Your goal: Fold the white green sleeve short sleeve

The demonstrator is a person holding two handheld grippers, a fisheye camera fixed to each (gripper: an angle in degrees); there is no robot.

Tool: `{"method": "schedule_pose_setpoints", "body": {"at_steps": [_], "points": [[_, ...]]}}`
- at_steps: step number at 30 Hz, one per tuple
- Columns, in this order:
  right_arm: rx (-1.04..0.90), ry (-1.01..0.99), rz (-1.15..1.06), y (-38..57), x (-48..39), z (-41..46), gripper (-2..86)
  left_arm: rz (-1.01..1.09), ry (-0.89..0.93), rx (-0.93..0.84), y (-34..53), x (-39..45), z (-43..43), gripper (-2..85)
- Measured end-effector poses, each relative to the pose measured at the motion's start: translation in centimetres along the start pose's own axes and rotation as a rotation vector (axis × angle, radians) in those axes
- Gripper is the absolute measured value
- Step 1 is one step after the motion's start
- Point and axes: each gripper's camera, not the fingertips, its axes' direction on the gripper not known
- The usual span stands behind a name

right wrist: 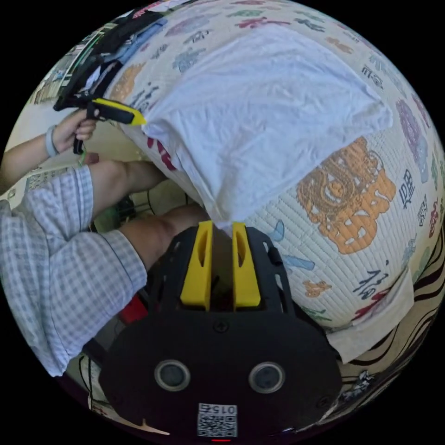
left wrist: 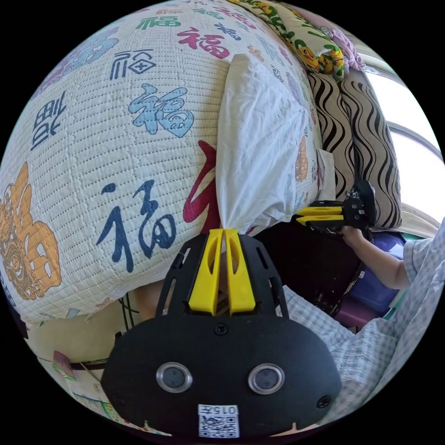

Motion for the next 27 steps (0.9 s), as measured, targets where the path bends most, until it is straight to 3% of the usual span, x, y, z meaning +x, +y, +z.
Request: {"method": "schedule_pose_setpoints", "body": {"at_steps": [4,8,17,21,27], "points": [[-0.016,0.076,-0.092,-0.5,-1.6,1.3,8.1,-0.012,0.012,0.006,0.3,0.9,-0.9,-0.6],[-0.029,0.241,-0.143,0.1,-2.1,2.1,2.7,-0.033,0.028,0.009,0.6,1.3,-1.5,-0.6],[-0.023,0.172,-0.133,5.1,-0.6,-1.1,-0.1,-0.004,0.021,-0.007,1.7,3.4,-3.9,-0.8],[-0.068,0.185,-0.115,5.8,0.2,-1.0,0.9,-0.005,-0.155,-0.114,2.3,3.9,-3.5,-0.8],[-0.022,-0.023,-0.017,6.7,2.0,-4.1,5.6,-0.04,-0.109,-0.041,3.2,4.5,-7.0,-0.2]]}}
